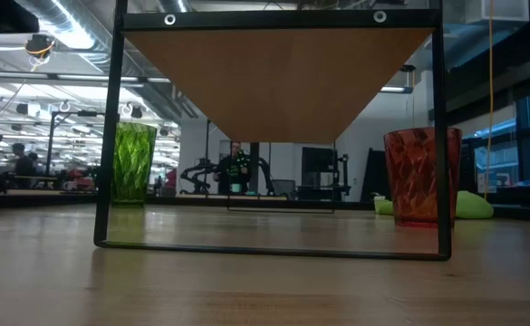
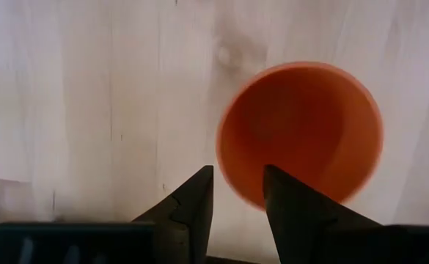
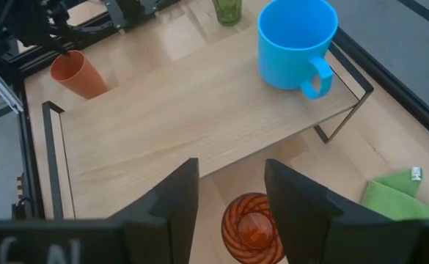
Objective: Stack small to large cups/mugs on shelf
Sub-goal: Put the orange cup on the shelf
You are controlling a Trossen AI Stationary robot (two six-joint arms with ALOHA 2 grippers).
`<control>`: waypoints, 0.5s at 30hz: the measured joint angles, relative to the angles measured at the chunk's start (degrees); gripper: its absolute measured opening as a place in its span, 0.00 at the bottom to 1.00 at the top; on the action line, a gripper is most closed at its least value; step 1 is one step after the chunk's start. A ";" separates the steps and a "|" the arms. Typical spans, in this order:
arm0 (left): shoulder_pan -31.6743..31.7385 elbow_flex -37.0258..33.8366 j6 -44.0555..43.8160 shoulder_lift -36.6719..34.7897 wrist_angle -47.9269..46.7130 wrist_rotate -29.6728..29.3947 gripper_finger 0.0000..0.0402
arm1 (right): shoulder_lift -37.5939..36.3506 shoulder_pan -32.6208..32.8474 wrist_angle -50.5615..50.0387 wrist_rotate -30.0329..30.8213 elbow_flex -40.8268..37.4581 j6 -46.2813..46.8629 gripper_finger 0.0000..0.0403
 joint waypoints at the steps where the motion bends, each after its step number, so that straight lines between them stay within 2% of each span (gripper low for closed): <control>1: 0.28 -0.27 0.51 -0.04 0.19 0.01 0.28 | 0.00 0.00 0.00 0.02 0.00 0.02 0.39; 12: 2.41 -7.08 1.97 -0.02 8.75 1.37 0.28 | 0.00 0.00 0.00 0.06 -0.02 0.13 0.39; 15: 3.29 -7.53 1.62 -0.02 8.60 1.53 0.28 | 0.00 -0.04 -0.04 0.17 -0.02 0.22 0.39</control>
